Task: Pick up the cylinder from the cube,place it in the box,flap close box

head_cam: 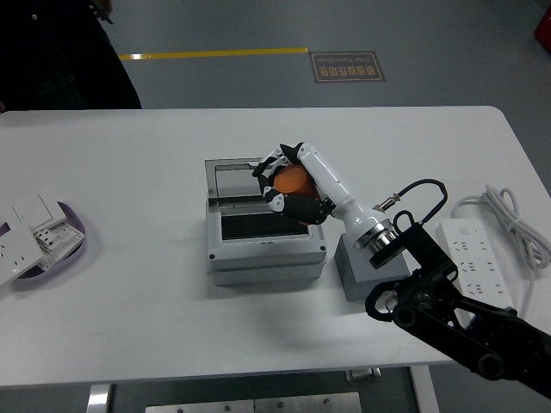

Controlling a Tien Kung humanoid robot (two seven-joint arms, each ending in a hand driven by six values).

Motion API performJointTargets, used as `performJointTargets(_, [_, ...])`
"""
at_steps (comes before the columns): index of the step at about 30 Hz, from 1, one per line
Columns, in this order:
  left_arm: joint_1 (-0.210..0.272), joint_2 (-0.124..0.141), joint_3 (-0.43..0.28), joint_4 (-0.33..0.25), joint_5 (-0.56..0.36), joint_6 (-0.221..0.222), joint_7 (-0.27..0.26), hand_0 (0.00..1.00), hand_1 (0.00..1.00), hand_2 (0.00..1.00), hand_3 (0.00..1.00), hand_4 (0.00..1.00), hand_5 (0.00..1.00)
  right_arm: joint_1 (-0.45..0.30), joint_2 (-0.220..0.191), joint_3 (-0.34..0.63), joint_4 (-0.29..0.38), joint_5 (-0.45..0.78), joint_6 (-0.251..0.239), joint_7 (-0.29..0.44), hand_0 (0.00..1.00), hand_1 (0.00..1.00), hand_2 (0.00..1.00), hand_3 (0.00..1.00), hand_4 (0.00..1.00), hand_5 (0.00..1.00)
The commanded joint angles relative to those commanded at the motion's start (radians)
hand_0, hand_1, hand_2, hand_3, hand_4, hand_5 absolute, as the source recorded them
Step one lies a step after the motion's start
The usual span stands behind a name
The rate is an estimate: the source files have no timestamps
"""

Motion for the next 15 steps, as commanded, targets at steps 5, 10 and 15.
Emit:
performJointTargets(5, [-0.005, 0.003, 0.005, -0.001, -0.002, -0.001, 0.001, 0.596, 0.623, 0.616, 0.635, 0.692, 0.216, 0.089, 0.043, -0.067, -0.047, -0.179, 0.108, -0.175, 0.063, 0.155, 0.2, 0.192, 0.002, 0.002])
performJointTargets(10, [-0.007, 0.004, 0.009, -0.001, -0.004, -0.001, 0.002, 0.596, 0.623, 0.616, 0.635, 0.692, 0.216, 0.132, 0.069, -0.122, -0.101, -0.308, 0.157, -0.301, 0.063, 0.155, 0.2, 0.192, 0.002, 0.002])
performJointTargets(15, [-0.008, 0.006, 0.013, -0.001, -0.006, -0.002, 0.003, 0.596, 0.623, 0.616, 0.634, 0.691, 0.218, 0.159, 0.083, -0.177, -0.139, -0.414, 0.185, -0.37, 0.081, 0.183, 0.235, 0.195, 0.002, 0.002])
